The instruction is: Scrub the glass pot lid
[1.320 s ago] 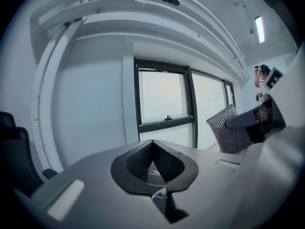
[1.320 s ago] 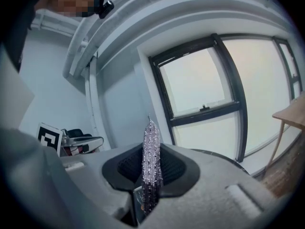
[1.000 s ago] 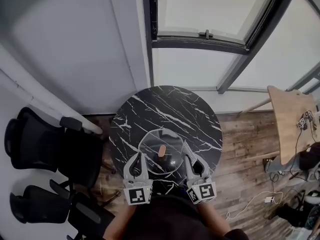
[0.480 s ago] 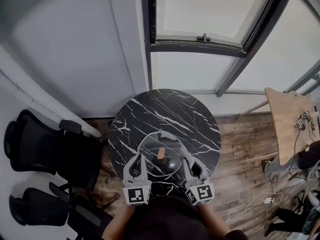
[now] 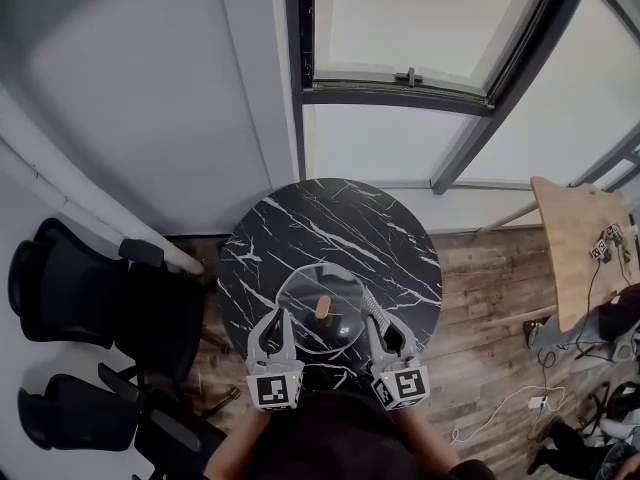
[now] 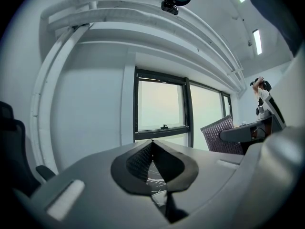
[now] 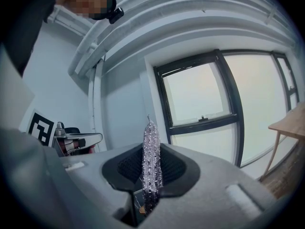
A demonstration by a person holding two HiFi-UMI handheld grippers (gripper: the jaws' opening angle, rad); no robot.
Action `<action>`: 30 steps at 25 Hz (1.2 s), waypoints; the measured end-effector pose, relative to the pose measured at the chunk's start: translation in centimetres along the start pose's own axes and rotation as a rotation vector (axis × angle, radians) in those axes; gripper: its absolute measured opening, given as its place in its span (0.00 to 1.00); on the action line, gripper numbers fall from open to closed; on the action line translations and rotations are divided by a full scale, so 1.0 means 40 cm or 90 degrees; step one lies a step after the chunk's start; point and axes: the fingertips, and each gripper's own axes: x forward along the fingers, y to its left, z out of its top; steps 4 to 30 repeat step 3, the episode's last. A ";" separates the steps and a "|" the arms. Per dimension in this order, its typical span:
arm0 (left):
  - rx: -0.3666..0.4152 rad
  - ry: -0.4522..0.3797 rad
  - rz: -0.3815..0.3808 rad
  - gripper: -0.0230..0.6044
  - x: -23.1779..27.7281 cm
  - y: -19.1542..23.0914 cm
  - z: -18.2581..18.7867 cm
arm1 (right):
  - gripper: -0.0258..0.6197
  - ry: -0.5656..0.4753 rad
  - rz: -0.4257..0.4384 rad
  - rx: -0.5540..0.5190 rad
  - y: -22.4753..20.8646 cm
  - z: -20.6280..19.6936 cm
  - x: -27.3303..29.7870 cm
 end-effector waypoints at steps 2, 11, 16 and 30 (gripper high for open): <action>0.002 0.009 -0.005 0.04 0.006 -0.003 0.018 | 0.16 0.000 0.001 0.000 0.001 0.001 0.004; 0.003 0.014 -0.007 0.04 0.009 -0.004 0.027 | 0.16 0.000 0.002 0.000 0.001 0.001 0.006; 0.003 0.014 -0.007 0.04 0.009 -0.004 0.027 | 0.16 0.000 0.002 0.000 0.001 0.001 0.006; 0.003 0.014 -0.007 0.04 0.009 -0.004 0.027 | 0.16 0.000 0.002 0.000 0.001 0.001 0.006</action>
